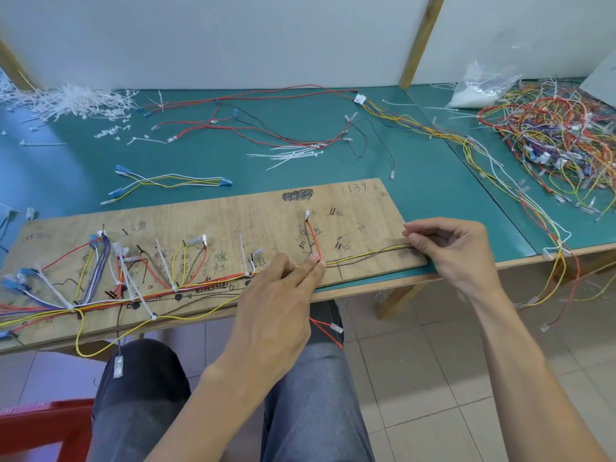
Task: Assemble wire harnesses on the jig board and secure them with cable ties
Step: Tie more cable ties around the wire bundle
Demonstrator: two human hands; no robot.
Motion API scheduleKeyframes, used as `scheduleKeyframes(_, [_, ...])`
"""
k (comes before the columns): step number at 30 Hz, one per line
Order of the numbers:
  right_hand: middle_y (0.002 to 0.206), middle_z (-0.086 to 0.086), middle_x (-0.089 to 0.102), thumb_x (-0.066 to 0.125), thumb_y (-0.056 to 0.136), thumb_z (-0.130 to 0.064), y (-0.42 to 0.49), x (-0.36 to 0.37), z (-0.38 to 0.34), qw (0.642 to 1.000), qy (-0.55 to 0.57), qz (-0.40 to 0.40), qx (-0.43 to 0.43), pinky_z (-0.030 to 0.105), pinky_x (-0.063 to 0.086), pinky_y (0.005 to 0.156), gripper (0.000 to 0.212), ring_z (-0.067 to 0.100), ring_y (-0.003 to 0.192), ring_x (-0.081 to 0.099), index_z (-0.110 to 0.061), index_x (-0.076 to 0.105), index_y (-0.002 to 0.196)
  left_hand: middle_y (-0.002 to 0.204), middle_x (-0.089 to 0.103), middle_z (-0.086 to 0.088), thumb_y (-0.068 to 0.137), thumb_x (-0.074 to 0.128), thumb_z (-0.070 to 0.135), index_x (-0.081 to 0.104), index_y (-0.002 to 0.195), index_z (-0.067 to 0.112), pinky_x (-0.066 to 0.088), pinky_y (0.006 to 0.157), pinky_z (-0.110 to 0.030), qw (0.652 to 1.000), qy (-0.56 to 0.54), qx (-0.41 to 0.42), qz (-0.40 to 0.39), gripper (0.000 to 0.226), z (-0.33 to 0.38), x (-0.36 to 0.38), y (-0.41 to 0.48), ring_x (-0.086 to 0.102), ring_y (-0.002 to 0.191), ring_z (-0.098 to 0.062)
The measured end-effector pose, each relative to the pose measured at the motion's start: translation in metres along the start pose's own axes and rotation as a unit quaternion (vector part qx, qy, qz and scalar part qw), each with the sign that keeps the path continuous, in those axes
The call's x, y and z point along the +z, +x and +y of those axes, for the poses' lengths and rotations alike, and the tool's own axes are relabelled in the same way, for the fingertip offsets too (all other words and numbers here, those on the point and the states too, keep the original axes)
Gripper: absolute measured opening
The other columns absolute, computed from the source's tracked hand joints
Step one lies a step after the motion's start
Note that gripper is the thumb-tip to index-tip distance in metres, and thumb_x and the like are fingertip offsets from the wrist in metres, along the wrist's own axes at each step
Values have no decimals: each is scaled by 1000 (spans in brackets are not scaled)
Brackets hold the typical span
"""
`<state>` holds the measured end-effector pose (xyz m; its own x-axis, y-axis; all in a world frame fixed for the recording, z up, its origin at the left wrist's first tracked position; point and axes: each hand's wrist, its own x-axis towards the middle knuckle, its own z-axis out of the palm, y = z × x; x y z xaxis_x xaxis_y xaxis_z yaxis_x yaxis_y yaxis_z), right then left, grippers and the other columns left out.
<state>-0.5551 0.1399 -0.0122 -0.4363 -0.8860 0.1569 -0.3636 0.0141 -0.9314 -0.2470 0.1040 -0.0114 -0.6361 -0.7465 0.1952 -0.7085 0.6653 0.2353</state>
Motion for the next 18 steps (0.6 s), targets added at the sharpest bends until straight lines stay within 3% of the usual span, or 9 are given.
scheduleKeyframes(3, [96,1,82,77,89,7,-2,-3,2,1000,4,-5,2,23,60,89,35,19,97,79,-27,84,96,145,60,16,86,70,9,62,143,23,54,82,-31,1000,-1,7,13,59,-1,4,-1,56,106,-18])
scheduleKeyframes(9, [91,-14,81,83,87,1,3,7,-4,994,-94,48,-24,23,61,88,36,10,89,77,-35,80,95,140,64,15,81,77,7,66,139,24,55,75,-31,999,1,10,42,61,-2,6,-1,59,100,-19])
scheduleKeyframes(14, [98,-12,78,89,82,-8,2,9,-5,988,-129,76,-43,24,62,87,29,9,92,74,-25,81,105,144,61,16,81,78,10,63,142,27,54,78,-31,999,32,24,36,64,-2,9,-1,57,102,-18])
scheduleKeyframes(18, [96,-15,77,84,90,-24,-10,11,-1,984,-137,114,-18,30,62,87,12,9,90,73,-29,80,100,138,67,12,75,83,10,68,135,23,56,74,-33,998,42,25,39,63,-2,8,1,59,97,-20])
